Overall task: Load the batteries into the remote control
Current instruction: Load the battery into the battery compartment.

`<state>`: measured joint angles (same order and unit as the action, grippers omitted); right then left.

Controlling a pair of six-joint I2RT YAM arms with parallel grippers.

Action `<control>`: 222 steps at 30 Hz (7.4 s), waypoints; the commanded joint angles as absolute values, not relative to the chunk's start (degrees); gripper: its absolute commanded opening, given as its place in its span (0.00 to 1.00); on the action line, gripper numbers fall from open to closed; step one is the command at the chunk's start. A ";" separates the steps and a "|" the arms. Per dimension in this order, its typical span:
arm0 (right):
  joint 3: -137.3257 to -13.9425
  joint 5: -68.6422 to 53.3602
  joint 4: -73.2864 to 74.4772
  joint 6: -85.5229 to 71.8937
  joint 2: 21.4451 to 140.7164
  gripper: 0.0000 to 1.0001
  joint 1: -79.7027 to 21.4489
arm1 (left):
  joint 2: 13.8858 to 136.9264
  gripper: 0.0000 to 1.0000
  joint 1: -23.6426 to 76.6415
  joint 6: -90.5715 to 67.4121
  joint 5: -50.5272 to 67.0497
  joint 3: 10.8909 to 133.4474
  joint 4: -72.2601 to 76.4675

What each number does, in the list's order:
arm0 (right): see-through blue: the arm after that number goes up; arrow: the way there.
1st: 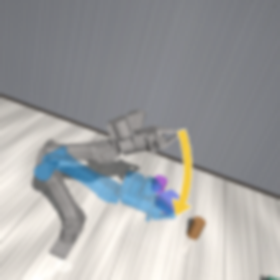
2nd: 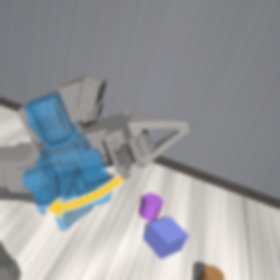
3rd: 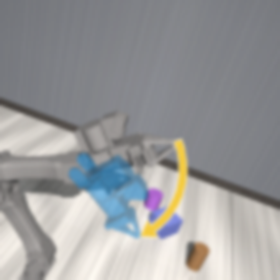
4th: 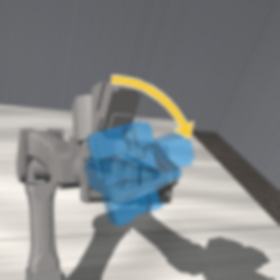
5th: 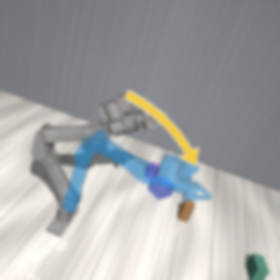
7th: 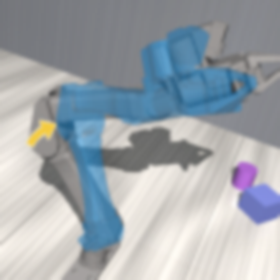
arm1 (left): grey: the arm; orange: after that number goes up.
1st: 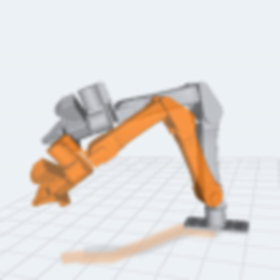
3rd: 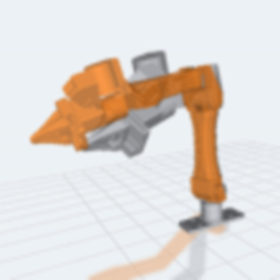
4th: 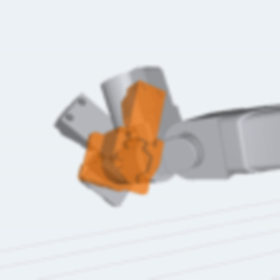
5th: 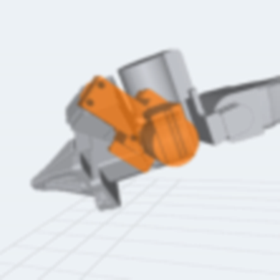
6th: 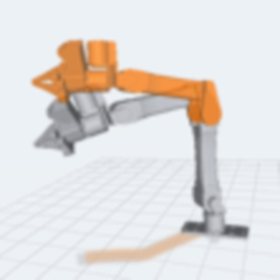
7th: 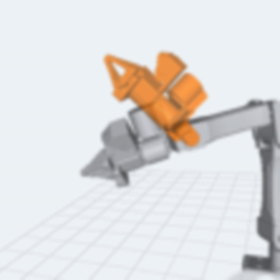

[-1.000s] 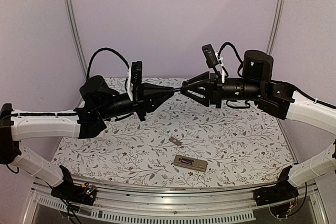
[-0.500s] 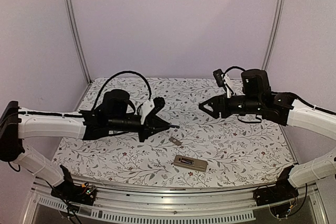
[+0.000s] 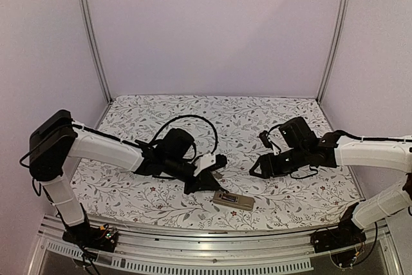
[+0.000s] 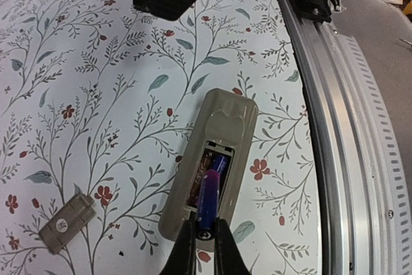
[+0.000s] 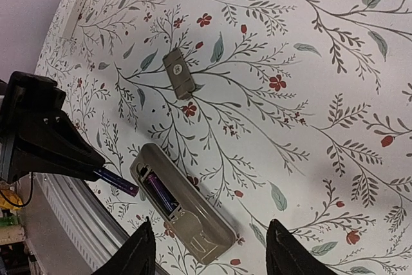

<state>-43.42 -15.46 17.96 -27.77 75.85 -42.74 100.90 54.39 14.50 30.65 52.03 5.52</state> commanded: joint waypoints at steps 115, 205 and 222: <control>-38.15 -30.58 5.12 -34.60 85.29 0.22 -46.93 | 113.42 0.00 62.53 25.36 20.52 61.29 -4.53; -26.47 -28.59 -17.57 -16.13 82.84 0.40 -46.58 | 117.26 0.04 61.00 35.94 30.57 65.39 -9.10; -25.73 -32.16 -24.73 -19.77 88.03 0.13 -50.18 | 117.16 0.10 61.15 35.59 30.08 65.35 -9.08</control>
<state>-25.91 -30.52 -23.05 -18.52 86.70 -49.78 114.83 59.46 35.83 30.37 66.96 -6.11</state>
